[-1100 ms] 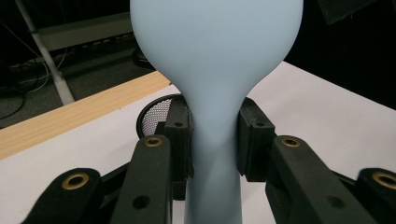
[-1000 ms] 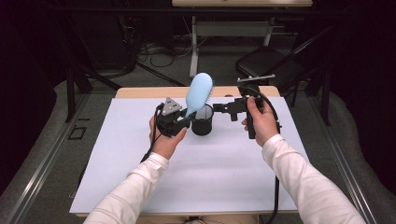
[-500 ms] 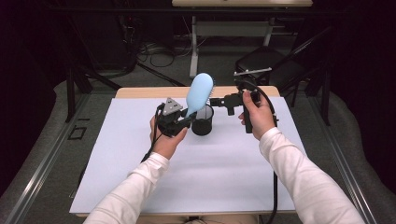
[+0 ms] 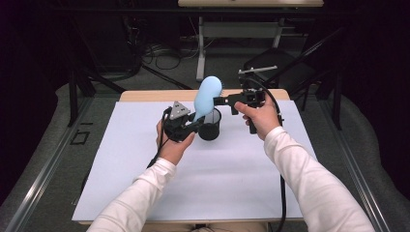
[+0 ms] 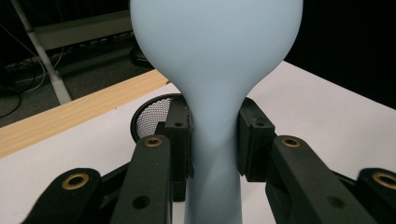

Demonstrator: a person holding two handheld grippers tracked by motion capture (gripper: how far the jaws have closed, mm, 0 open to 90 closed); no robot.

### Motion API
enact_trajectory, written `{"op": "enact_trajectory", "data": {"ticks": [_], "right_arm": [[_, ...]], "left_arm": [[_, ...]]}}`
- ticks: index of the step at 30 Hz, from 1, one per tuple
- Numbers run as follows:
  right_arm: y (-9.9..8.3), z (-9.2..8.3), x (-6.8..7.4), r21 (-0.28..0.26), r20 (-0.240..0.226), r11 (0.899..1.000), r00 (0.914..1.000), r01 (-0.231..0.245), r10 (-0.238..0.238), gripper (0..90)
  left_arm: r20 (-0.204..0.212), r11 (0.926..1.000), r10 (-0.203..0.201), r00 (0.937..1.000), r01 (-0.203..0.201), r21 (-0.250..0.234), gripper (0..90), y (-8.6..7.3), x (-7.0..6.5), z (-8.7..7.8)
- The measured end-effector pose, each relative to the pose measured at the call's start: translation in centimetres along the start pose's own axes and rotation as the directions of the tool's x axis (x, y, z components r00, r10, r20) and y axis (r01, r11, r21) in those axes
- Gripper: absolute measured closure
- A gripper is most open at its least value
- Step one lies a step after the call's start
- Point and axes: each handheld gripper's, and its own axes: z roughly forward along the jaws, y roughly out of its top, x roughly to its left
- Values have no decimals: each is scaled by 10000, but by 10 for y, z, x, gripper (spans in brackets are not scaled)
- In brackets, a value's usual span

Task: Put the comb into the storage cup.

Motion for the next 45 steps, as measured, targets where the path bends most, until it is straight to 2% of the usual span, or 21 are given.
{"op": "enact_trajectory", "data": {"ticks": [4, 15, 32, 45], "right_arm": [[2, 2, 3, -1, 69, 9999, 9999, 139, -139, 28], [7, 8, 7, 41, -35, 9999, 9999, 143, -143, 35], [10, 12, 8, -27, -103, 9999, 9999, 114, -115, 91], [11, 16, 10, -117, -328, 9999, 9994, 68, -72, 142]], "left_arm": [[-12, 10000, 15, 10000, -15, -13, 698, 0, 0, 0], [18, 10000, -13, 10000, 13, -99, 698, 0, -1, 0], [84, 10000, 10, 10000, -9, -91, 698, 0, -5, 3], [197, 9998, 49, 9998, -46, -173, 698, -1, -8, 5]]}}
